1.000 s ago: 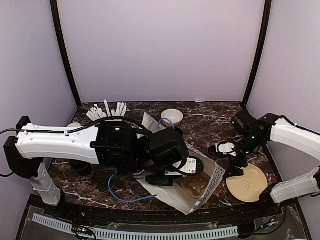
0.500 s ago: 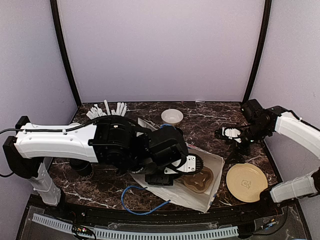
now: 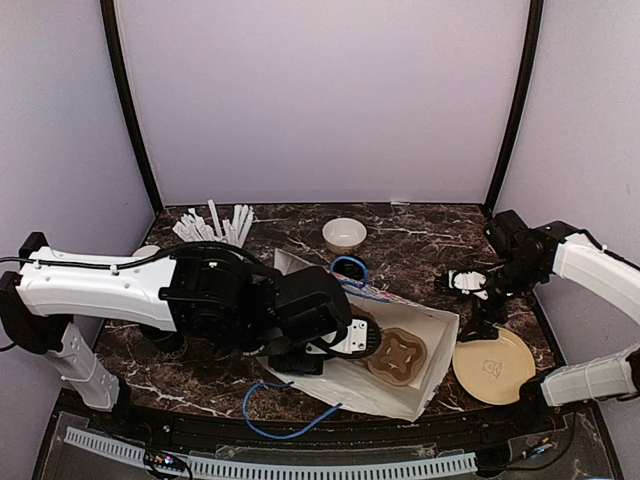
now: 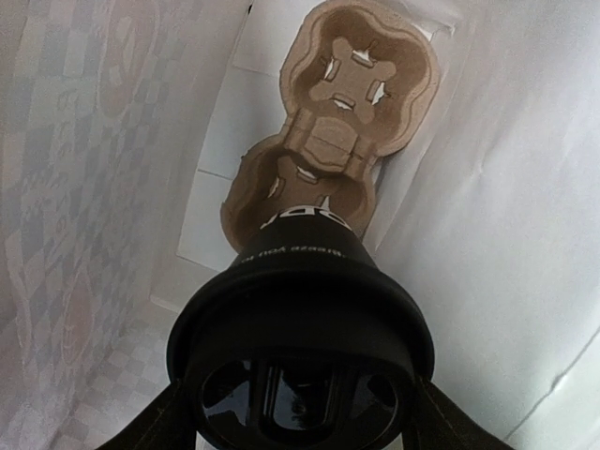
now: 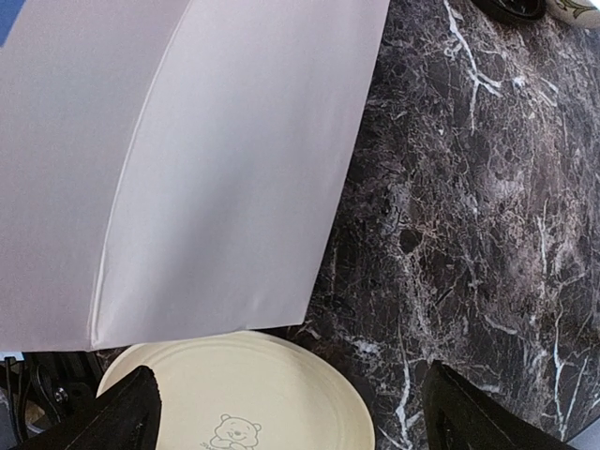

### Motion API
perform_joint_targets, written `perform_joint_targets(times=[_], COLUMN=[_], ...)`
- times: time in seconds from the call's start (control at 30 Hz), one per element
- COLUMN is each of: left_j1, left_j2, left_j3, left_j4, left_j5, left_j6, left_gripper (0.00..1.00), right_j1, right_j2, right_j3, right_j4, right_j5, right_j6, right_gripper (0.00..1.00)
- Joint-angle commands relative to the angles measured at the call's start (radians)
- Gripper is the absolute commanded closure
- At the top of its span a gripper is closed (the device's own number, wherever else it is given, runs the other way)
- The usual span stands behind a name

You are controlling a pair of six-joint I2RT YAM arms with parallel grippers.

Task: Pack the takeout coffee

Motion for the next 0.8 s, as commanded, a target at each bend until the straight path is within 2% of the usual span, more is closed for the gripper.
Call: perform_joint_targets(times=[0.0, 0.47, 0.77], left_j1=[0.02, 0.054, 0.071], left_j2=[-0.04, -0.049, -0.039], left_j3=[-0.035, -0.111, -0.138], left_j4=[0.077, 0.25, 0.268], left_j5=[-0.031, -0.025, 0.012], left_j6=[0.036, 0.161, 0.195], left_gripper=[0.62, 0.63, 0.64], right_j1=[0.004, 0.076, 0.082], right_j2=[0.018, 0.088, 0.113], right_j3=[0.043, 0.091, 0.094], right_j4=[-0.003, 0.019, 0.03], right_j5=[-0.024, -0.053, -0.062], right_j6=[0.011, 0.048, 0.052], right_gripper=[0.02, 0.04, 0.05])
